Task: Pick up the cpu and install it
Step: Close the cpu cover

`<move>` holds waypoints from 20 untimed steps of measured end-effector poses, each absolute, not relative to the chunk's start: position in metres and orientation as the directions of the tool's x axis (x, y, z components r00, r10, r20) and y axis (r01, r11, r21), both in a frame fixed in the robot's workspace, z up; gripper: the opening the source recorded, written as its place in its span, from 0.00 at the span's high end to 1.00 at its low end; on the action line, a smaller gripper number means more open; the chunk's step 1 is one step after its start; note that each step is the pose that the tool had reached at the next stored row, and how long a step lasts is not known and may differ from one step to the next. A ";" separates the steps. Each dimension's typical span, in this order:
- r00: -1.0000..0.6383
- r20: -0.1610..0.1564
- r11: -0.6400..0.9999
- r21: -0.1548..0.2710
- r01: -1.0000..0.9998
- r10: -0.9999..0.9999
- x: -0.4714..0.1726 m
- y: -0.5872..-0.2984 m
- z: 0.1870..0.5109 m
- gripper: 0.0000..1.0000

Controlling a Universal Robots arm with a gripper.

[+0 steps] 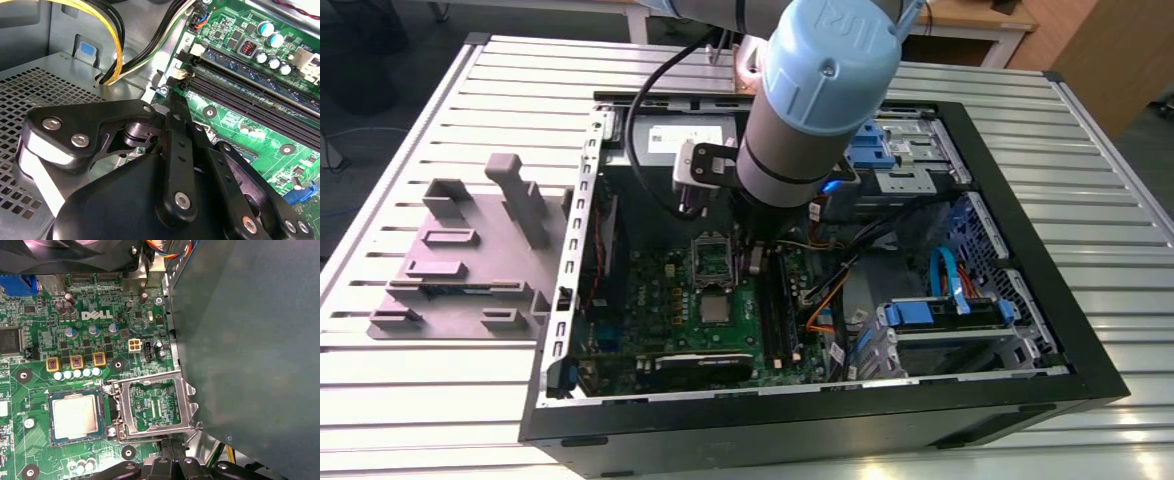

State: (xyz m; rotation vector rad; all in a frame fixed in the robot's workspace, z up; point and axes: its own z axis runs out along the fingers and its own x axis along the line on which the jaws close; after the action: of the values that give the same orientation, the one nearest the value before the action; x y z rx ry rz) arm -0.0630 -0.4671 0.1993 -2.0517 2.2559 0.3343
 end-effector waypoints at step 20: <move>-0.096 -0.210 0.082 0.073 -0.994 -0.973 -0.072 -0.468 0.203 0.89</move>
State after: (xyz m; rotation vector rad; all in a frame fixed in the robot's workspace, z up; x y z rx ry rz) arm -0.0721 -0.4675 0.2027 -2.0371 2.2303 0.2984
